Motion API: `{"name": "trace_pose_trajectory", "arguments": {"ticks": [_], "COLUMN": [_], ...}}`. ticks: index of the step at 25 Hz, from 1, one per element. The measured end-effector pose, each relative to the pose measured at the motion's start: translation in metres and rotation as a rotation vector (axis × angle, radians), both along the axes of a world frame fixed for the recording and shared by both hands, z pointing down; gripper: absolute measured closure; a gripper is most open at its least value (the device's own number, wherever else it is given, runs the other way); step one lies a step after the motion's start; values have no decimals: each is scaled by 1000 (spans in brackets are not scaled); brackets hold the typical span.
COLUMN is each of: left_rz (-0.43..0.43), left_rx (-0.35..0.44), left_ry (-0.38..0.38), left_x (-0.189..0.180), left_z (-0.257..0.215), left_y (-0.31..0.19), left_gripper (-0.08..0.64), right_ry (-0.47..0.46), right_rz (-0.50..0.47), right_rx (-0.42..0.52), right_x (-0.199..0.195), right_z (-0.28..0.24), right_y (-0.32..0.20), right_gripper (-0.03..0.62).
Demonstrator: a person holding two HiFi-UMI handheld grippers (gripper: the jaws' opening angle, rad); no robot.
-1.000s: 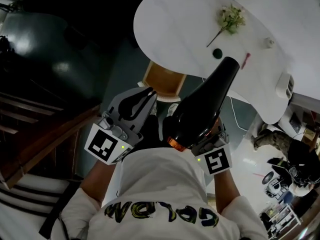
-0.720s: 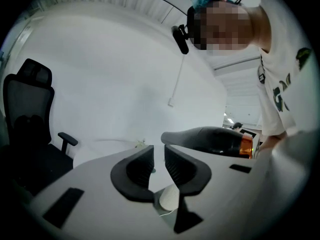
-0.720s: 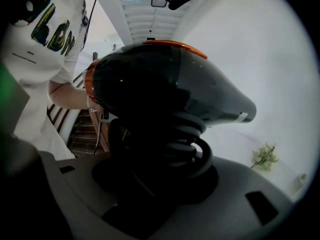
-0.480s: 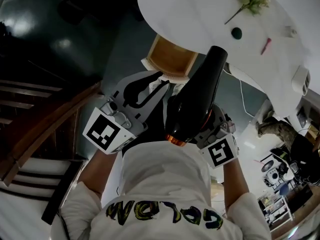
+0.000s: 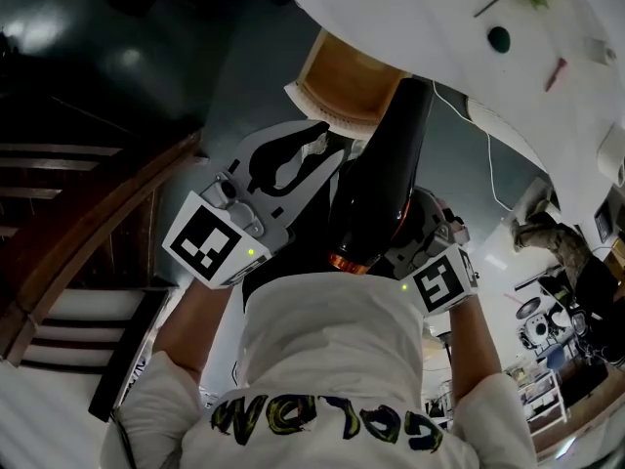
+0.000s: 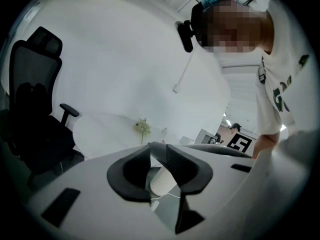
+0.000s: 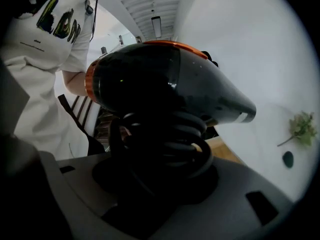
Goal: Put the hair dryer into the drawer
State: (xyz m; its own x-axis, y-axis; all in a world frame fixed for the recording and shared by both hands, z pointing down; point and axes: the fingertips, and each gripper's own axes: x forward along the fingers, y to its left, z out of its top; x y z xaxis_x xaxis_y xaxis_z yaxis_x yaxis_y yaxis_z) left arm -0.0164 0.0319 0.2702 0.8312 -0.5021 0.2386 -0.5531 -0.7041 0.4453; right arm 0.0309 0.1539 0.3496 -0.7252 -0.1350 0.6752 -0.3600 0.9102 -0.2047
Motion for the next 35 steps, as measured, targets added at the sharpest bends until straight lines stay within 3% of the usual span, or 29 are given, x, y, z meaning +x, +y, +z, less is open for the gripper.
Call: {"name": "trace_pose_trajectory", "arguments": {"ticks": [7, 22, 35], "left_rz": [33, 43, 69], "left_rx": [-79, -161, -161], "left_ry": [-27, -51, -98], "left_x": [-1, 1, 0], "left_z": [40, 112, 142], "left_y": [13, 6, -23], "left_gripper": [457, 459, 459], "right_ry": [4, 55, 198], "right_rz": [-73, -221, -239], "right_rx": [-101, -329, -360], "right_x": [-6, 3, 7], "right_z": [38, 111, 162], "right_y": [14, 7, -46], "right_gripper": [352, 351, 351]}}
